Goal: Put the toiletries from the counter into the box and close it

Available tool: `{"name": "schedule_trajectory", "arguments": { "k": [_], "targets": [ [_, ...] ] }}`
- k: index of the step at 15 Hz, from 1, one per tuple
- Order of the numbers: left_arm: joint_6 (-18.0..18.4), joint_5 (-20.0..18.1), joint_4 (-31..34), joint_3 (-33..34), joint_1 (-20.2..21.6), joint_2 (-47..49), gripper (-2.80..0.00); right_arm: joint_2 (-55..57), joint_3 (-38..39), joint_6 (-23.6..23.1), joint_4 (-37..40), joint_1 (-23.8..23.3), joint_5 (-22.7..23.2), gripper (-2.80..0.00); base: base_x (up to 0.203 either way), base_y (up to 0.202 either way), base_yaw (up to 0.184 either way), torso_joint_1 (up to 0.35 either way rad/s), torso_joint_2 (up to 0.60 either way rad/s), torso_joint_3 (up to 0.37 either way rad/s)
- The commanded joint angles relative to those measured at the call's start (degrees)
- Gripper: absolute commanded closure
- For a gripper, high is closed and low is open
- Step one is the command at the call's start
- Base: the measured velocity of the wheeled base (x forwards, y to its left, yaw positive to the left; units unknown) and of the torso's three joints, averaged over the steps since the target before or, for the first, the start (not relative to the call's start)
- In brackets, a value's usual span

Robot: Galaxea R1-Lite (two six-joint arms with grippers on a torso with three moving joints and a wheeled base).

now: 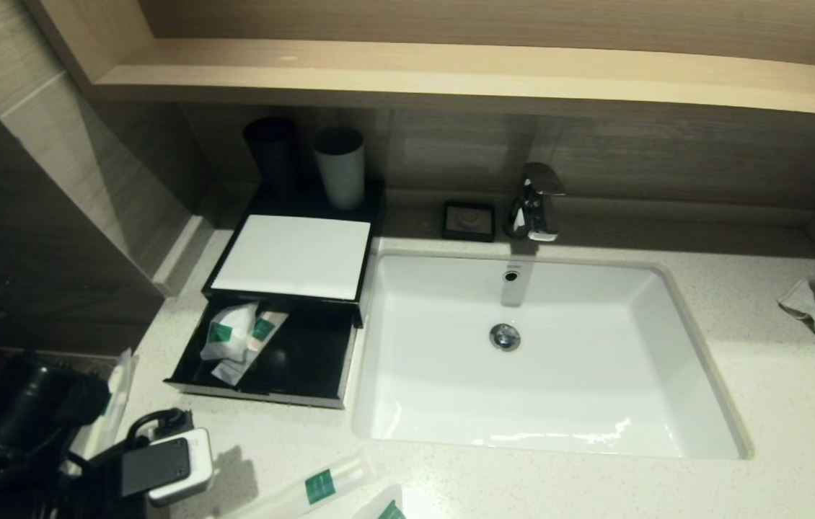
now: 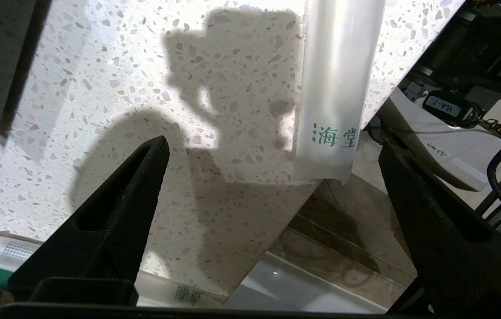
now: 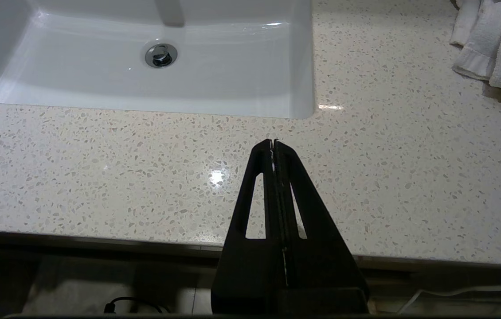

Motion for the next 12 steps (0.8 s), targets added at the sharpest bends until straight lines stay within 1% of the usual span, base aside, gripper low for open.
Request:
{"name": "schedule_trajectory", "arguments": {
  "k": [1,2,3,7,8,10,12],
  "targets": [
    [-0.12,-0.55,-0.15,1.39,0.07,-0.45,-2.8,0.0,0.0,-0.02,0.01,0.0,0.01,0.0,0.0,0.0,0.0,0.0,0.0,0.0],
    [-0.25,-1.36,-0.52,2.5,0.09,-0.86,-2.8,0.0,0.0,-0.02,0.01,0.0,0.01,0.0,0.0,0.0,0.0,0.0,0.0,0.0],
    [-0.39,-3.36,-1.08,3.86,0.28,-1.63,-2.8,0.0,0.0,-0.02,0.01,-0.01,0.01,0.0,0.0,0.0,0.0,0.0,0.0,0.0],
    [-4.08,-15.04,-5.21,10.1,3.1,-5.82,-2.8,0.0,0.0,-0.02,0.01,0.0,0.01,0.0,0.0,0.0,0.0,0.0,0.0,0.0],
    [-4.87,-17.11,-5.92,11.51,3.6,-6.58,-2.8,0.0,0.0,-0.02,0.01,0.0,0.01,0.0,0.0,0.0,0.0,0.0,0.0,0.0],
    [-6.11,-18.38,-6.88,12.85,5.43,-6.78,-2.8,0.0,0.0,-0.02,0.01,0.0,0.01,0.0,0.0,0.0,0.0,0.0,0.0,0.0],
    [-6.26,-20.28,-9.59,14.18,9.61,-6.51,-2.8,0.0,0.0,-0.02,0.01,-0.01,0.01,0.0,0.0,0.0,0.0,0.0,0.0,0.0]
  ]
}}
